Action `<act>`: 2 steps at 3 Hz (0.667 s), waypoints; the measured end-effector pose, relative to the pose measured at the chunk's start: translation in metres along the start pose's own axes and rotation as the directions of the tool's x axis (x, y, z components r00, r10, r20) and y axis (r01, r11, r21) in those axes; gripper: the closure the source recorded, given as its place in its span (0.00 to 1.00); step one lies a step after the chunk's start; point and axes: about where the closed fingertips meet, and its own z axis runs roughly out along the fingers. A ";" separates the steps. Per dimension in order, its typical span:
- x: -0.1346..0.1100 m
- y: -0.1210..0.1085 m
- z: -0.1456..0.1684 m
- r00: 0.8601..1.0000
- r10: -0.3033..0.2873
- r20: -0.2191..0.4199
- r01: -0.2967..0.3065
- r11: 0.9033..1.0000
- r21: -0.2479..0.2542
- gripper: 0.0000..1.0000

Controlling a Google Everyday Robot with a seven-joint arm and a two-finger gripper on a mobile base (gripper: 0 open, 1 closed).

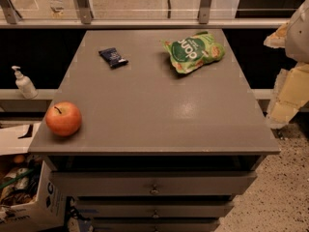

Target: Move apple near green rice chip bag

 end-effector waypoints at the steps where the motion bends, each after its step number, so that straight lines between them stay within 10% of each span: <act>1: -0.001 0.000 -0.004 1.000 -0.006 0.011 0.006 1.000 0.015 0.00; 2: -0.006 0.002 -0.001 0.997 -0.037 0.074 0.036 0.999 0.022 0.00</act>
Offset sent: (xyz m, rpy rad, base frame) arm -0.0025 0.0125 -0.0072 0.1309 -0.0672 0.1151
